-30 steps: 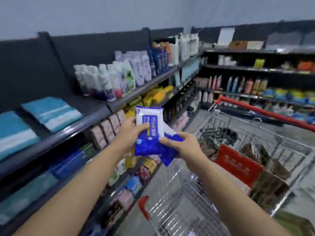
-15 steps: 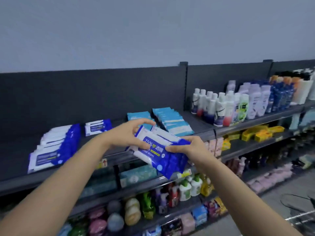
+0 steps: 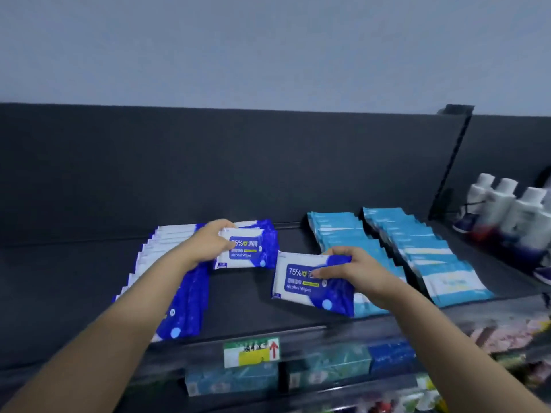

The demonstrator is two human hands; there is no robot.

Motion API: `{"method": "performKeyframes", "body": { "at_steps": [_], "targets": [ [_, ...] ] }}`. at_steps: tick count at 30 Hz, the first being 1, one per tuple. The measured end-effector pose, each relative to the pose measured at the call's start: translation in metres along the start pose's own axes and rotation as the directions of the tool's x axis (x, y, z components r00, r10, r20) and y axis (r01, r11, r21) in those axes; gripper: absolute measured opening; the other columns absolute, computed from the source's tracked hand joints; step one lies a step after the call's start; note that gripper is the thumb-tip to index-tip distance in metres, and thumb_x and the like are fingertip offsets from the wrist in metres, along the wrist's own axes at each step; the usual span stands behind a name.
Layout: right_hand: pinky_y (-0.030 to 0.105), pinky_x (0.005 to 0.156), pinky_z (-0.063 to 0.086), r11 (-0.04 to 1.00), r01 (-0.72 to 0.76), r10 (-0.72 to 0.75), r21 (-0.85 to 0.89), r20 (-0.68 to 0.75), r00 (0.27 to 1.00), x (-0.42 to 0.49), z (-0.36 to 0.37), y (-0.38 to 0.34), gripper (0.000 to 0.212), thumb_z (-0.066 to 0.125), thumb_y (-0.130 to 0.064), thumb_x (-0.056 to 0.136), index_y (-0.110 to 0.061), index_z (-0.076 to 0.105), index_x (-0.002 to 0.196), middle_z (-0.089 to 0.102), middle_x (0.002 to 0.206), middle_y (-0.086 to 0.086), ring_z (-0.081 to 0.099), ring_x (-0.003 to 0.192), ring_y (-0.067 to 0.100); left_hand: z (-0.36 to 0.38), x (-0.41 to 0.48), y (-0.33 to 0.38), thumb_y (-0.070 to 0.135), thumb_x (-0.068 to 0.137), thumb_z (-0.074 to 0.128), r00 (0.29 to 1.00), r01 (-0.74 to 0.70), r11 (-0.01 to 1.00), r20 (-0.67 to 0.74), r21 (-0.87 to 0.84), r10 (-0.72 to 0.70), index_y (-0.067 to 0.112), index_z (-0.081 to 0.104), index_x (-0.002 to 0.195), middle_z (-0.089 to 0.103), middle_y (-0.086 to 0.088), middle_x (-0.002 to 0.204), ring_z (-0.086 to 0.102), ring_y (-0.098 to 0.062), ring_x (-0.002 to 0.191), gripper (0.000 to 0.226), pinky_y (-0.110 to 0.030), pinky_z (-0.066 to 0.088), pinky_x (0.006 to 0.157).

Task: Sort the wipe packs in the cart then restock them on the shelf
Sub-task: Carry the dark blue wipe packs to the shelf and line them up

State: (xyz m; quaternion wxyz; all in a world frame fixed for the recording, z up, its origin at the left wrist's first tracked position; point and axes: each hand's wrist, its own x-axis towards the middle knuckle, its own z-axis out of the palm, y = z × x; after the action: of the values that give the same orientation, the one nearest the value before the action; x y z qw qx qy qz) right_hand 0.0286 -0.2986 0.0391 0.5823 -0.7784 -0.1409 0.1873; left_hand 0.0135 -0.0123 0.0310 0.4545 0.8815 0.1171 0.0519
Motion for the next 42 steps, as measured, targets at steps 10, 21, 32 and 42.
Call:
{"method": "performKeyframes", "body": {
  "at_steps": [10,21,32,42],
  "targets": [
    [0.028,0.070,0.056,0.973,0.089,-0.080,-0.215,0.051,0.996,0.109,0.045,0.017,0.020,0.083,-0.002,0.065,-0.012,0.071,0.078,0.073,0.076,0.001,0.068,0.069,0.014,0.003,0.070,-0.022,0.015,0.077,0.075,0.993,-0.119,0.923,0.062,0.365,0.104,0.019,0.070,0.107,0.062,0.005,0.107,0.056,-0.010,0.087,0.030,-0.023,0.045,0.081],
    [0.021,0.105,0.023,0.714,0.363,-0.318,-0.598,0.186,0.930,0.177,0.062,0.031,0.045,0.069,-0.028,0.081,-0.028,0.058,0.125,0.041,0.134,-0.004,0.031,0.127,0.017,0.009,0.062,-0.018,0.045,0.068,0.081,0.991,-0.007,0.887,0.121,0.462,-0.055,0.025,0.052,0.128,0.049,0.010,0.120,0.048,-0.005,0.102,0.070,-0.021,0.042,0.088],
    [0.016,0.105,0.024,0.789,0.355,-0.341,-0.501,0.124,0.932,0.171,0.081,0.042,0.046,0.063,-0.022,0.088,-0.019,0.051,0.132,0.034,0.145,0.000,0.032,0.136,0.014,0.016,0.050,-0.015,0.057,0.067,0.073,0.971,-0.219,0.603,0.230,0.767,0.059,0.032,0.027,0.146,0.030,0.014,0.148,0.029,-0.009,0.134,0.095,-0.027,0.021,0.111],
    [0.039,0.090,0.049,0.442,0.250,-0.498,-0.861,-0.003,0.867,0.083,0.072,0.011,0.045,0.055,-0.024,0.085,-0.015,0.053,0.129,0.054,0.128,0.004,0.055,0.111,0.029,0.020,0.031,0.002,0.067,0.068,0.064,0.913,-0.403,0.431,0.325,0.807,0.245,0.025,0.043,0.134,0.048,0.006,0.130,0.044,-0.017,0.122,0.081,-0.033,0.033,0.102]
  ]
}}
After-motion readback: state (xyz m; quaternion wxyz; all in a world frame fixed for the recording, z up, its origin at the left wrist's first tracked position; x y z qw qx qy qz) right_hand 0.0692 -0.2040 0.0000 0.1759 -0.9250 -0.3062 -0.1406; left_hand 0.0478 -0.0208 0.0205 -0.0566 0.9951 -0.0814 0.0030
